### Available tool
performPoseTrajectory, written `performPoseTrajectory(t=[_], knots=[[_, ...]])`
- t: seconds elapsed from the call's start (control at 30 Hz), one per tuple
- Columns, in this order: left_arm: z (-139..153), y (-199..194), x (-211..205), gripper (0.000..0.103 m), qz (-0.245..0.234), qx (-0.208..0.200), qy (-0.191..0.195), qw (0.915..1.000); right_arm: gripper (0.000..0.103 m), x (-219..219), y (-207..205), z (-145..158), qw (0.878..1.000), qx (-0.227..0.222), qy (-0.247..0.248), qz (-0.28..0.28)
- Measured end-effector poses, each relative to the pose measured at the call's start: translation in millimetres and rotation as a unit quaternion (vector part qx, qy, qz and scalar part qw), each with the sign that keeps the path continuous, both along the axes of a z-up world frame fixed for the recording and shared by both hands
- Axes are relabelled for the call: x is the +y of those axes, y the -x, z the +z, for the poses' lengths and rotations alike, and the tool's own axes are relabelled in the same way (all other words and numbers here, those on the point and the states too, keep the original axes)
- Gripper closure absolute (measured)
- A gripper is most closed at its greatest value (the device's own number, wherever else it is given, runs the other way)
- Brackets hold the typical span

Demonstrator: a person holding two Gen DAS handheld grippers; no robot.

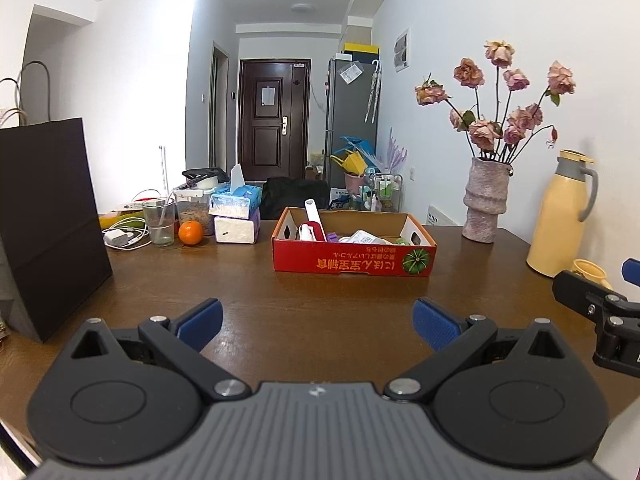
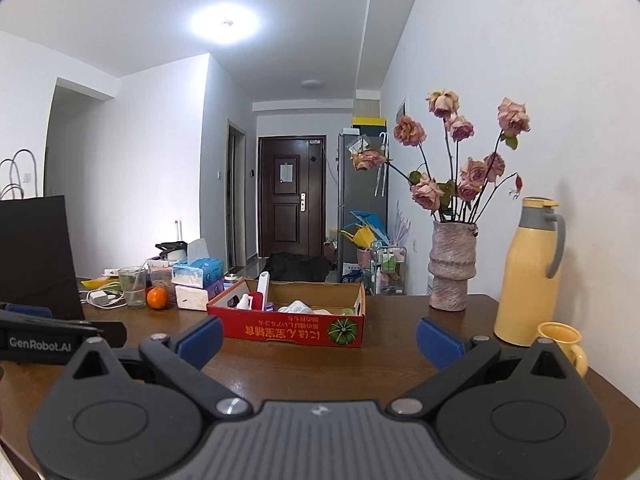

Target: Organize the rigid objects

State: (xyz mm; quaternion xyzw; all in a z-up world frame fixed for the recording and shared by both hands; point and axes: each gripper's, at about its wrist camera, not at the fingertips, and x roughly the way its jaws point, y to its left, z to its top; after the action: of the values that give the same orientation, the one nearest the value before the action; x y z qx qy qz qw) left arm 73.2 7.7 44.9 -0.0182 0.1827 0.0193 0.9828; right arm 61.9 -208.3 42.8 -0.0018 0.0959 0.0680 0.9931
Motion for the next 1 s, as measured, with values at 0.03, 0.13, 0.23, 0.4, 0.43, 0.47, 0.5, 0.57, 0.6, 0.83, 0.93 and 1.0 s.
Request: performPoseTrajectory(t=[0.03, 0.13, 0.23, 0.4, 0.43, 0.47, 0.5, 0.57, 0.6, 0.83, 0.93, 1.0], knots=[[-1, 7, 0, 0.0, 0.0, -0.001, 0.0, 1.0, 0.0, 0, 7, 0, 1.0, -0.002, 0.001, 0.0], [-2, 21, -1, 0.0, 0.002, -0.004, 0.0, 1.0, 0.0, -1, 25, -2, 1.0, -0.008, 0.004, -0.001], [-1, 33, -2, 0.0, 0.003, -0.009, -0.001, 1.0, 0.0, -3, 40, -2, 1.0, -0.012, 0.004, -0.002], [1, 44, -5, 0.0, -0.001, -0.019, -0.002, 0.9998, 0.0, -6, 52, -1, 1.0, -0.016, 0.002, -0.004], [1, 46, -6, 0.0, -0.003, -0.02, -0.001, 0.9998, 0.0, -6, 54, -1, 1.0, -0.017, 0.002, -0.004], [1, 46, -7, 0.0, -0.004, -0.021, -0.001, 0.9998, 0.0, -6, 54, -1, 1.0, -0.017, 0.002, -0.004], [1, 47, -7, 0.0, -0.004, -0.021, -0.002, 0.9998, 0.0, -6, 54, -1, 1.0, -0.017, 0.003, -0.004], [1, 47, -8, 0.0, -0.004, -0.021, -0.001, 0.9998, 0.0, -7, 53, -2, 1.0, -0.015, 0.003, -0.004], [1, 47, -8, 0.0, -0.005, -0.021, -0.001, 0.9998, 0.0, -7, 52, -2, 1.0, -0.014, 0.003, -0.004], [0, 48, -8, 0.0, -0.005, -0.02, 0.0, 0.9998, 0.0, -5, 49, -3, 1.0, -0.012, 0.006, -0.003], [0, 48, -7, 0.0, -0.004, -0.02, 0.0, 0.9998, 0.0, -5, 48, -4, 1.0, -0.011, 0.006, -0.003], [0, 48, -7, 0.0, -0.005, -0.02, 0.0, 0.9998, 0.0, -5, 48, -4, 1.0, -0.011, 0.006, -0.004]])
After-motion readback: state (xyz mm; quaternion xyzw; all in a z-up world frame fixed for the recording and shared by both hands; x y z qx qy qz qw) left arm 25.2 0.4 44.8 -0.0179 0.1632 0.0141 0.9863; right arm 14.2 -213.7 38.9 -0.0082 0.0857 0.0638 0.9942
